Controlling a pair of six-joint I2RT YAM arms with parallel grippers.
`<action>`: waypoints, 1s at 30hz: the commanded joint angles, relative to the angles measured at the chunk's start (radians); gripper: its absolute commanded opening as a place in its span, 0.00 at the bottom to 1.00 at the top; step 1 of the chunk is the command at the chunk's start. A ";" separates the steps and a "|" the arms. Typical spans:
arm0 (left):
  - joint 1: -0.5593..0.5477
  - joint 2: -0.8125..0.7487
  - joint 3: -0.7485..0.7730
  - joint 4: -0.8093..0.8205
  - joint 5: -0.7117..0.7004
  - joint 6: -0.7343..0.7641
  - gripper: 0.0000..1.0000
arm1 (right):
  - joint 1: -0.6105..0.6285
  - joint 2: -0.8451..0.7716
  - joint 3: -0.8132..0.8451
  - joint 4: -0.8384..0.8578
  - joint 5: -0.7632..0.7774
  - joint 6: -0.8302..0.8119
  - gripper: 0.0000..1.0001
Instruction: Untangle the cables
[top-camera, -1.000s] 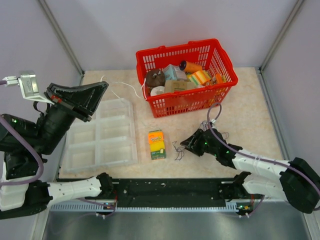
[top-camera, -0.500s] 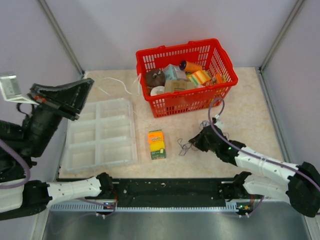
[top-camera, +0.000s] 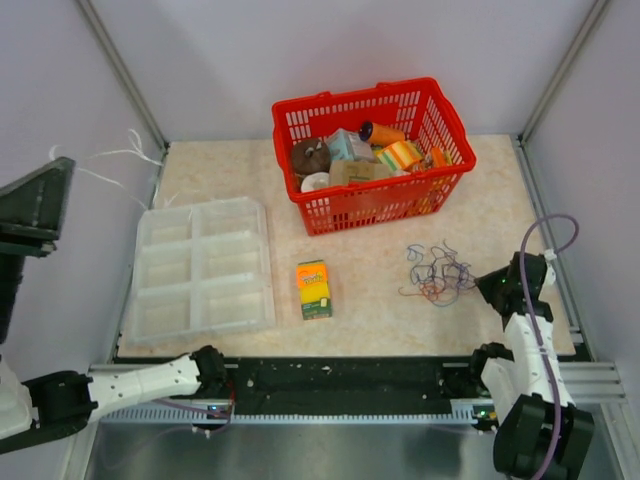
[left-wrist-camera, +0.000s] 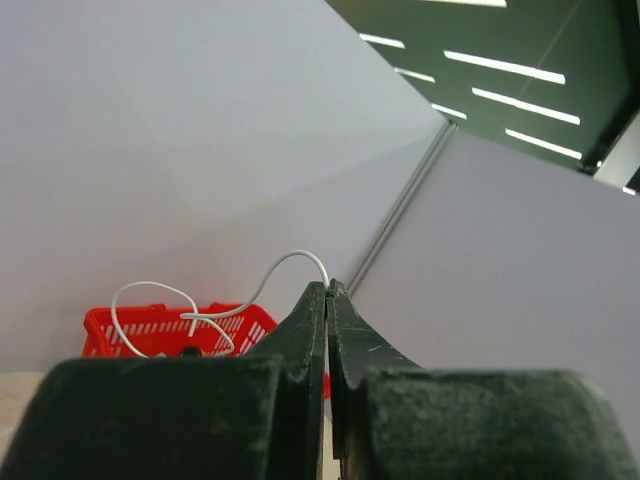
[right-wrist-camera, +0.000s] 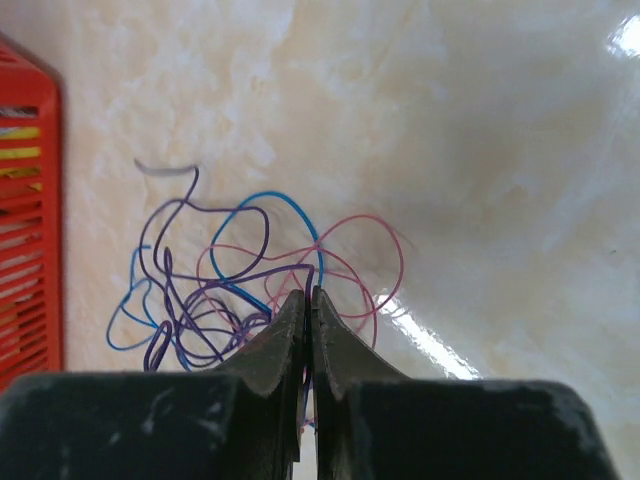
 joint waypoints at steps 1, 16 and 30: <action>-0.002 0.092 -0.045 -0.011 0.093 -0.041 0.00 | -0.027 0.036 0.067 -0.013 -0.074 -0.096 0.00; -0.003 0.347 0.160 -0.044 0.279 -0.083 0.00 | -0.025 -0.007 0.071 -0.012 -0.140 -0.233 0.00; -0.002 0.405 0.100 -0.093 -0.082 0.176 0.00 | -0.025 -0.020 0.038 0.008 -0.149 -0.279 0.01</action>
